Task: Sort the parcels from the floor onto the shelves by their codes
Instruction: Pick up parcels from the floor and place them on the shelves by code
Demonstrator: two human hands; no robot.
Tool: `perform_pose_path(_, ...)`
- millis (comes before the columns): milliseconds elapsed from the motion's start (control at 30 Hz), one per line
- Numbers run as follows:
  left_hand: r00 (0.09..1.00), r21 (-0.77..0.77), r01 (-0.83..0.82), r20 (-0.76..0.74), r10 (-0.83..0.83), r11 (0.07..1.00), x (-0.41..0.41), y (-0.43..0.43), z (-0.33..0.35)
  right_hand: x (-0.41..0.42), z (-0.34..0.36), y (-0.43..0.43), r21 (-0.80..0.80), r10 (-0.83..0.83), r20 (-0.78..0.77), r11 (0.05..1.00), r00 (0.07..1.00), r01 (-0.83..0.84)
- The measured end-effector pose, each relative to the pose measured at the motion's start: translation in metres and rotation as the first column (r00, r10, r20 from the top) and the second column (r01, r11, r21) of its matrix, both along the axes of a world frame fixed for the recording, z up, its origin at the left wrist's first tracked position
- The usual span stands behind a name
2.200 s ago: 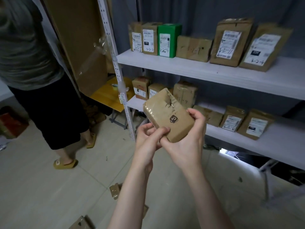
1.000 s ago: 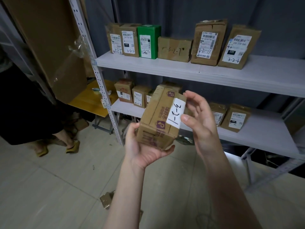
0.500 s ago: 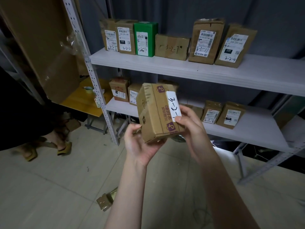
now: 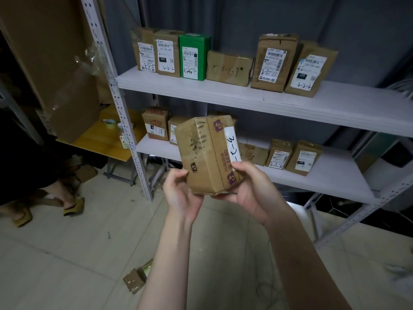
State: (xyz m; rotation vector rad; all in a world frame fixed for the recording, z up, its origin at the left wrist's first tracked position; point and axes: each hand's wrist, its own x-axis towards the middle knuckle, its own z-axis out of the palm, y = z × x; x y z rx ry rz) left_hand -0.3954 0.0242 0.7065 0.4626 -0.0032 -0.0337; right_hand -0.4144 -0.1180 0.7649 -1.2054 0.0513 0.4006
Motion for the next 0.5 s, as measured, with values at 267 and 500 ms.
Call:
perform_pose_path(267,0.997,0.282,-0.067,-0.011,0.072,0.957,-0.007,0.025,0.005,-0.004,0.001,0.032,0.073,-0.126,0.061,0.99,0.99,0.122)
perform_pose_path(500,0.971,0.566,-0.157,-0.059,0.23,0.809,-0.017,0.047,0.011,-0.007,-0.006,0.059,0.15,-0.214,0.059,0.968,0.975,0.204)
